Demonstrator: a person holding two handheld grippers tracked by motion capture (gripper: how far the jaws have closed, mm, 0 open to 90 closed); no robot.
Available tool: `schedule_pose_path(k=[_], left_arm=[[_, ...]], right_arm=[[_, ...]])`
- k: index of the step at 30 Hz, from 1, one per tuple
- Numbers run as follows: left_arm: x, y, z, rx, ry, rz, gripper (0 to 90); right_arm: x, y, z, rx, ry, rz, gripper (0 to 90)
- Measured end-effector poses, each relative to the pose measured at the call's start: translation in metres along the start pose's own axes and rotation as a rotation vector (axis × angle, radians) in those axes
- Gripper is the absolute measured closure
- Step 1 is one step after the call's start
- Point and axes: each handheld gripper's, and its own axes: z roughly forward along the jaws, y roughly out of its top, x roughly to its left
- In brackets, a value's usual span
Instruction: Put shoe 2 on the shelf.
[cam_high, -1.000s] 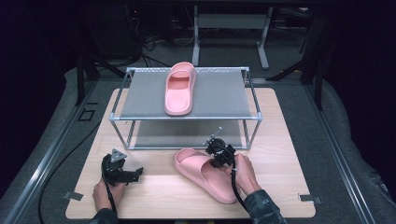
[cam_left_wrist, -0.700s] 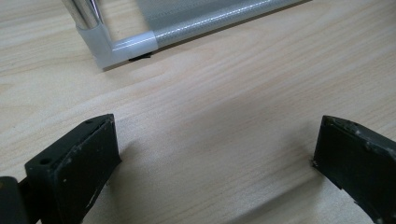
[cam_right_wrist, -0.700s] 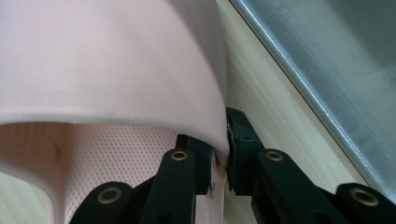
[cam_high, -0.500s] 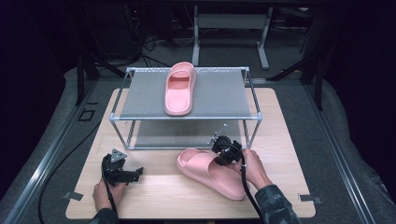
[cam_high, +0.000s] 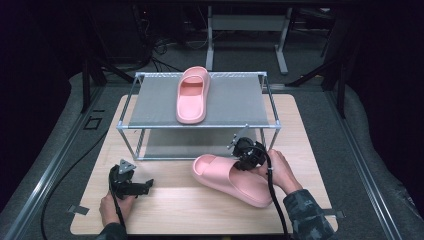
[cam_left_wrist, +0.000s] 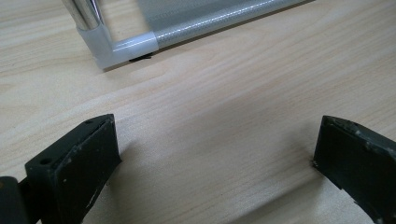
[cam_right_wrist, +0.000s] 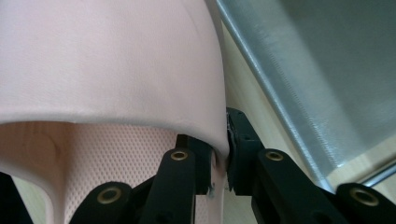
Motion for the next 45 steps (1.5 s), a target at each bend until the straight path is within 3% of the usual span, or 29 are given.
schedule_pose_path(k=[4,6,18,23,45], left_arm=[[0.000,0.000,0.000,0.000,0.001,0.000,0.0],[0.000,0.000,0.000,0.000,0.000,0.000,0.0],[0.000,0.000,0.000,0.001,0.002,0.000,0.0],[0.000,0.000,0.000,0.001,0.001,0.000,0.0],[0.000,0.000,0.000,0.001,0.001,0.000,0.0]], right_arm=[[-0.002,0.003,-0.011,0.001,0.004,-0.021,82.4],[-0.003,0.004,-0.017,-0.003,-0.018,-0.037,82.4],[-0.013,0.009,-0.048,-0.027,-0.003,-0.073,82.5],[-0.015,0.014,-0.060,-0.029,-0.001,-0.110,82.5],[-0.027,0.029,-0.115,-0.062,-0.019,-0.137,82.4]])
